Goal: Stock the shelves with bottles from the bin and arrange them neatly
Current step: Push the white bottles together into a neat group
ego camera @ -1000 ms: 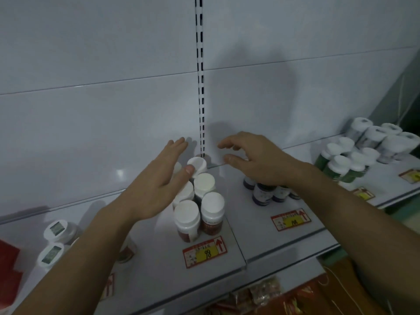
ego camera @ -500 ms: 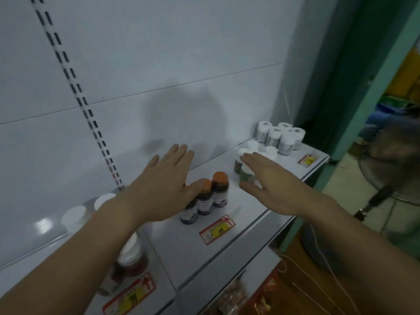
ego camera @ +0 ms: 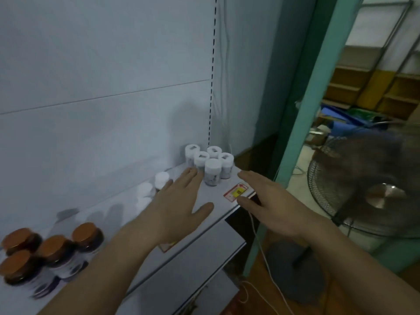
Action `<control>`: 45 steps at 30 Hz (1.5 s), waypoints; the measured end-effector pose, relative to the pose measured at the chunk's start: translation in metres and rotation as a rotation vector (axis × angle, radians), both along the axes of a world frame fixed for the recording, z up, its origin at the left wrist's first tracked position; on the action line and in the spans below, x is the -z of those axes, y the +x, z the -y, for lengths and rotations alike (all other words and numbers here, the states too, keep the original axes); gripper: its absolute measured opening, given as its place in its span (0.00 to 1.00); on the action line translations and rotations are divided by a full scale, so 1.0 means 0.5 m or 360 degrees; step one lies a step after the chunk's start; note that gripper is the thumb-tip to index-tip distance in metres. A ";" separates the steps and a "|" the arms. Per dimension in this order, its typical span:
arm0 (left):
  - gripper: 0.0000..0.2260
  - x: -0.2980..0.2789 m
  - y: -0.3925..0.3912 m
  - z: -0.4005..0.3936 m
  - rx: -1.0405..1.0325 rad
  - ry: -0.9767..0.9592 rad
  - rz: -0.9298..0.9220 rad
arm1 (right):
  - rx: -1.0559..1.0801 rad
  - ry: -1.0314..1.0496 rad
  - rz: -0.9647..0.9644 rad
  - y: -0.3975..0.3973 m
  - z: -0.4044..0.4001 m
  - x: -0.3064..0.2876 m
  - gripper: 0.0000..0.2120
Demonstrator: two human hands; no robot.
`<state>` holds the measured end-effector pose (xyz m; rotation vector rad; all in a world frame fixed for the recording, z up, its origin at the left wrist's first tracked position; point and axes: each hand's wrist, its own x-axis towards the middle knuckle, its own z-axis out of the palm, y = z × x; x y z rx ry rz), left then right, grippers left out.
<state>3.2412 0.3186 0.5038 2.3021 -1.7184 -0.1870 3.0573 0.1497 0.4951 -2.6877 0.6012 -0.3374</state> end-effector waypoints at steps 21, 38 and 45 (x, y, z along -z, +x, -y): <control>0.37 0.052 0.137 0.199 -0.0336 -0.0208 -0.0149 | -0.0309 0.0214 0.0046 0.228 0.313 0.045 0.22; 0.14 0.106 0.086 0.310 -0.1114 -0.0590 -0.0035 | -0.0784 0.0299 -0.0003 0.496 0.406 0.019 0.17; 0.13 0.105 0.067 0.289 -0.1274 -0.0571 0.0011 | -0.0853 -0.0317 -0.0669 0.622 0.339 -0.006 0.25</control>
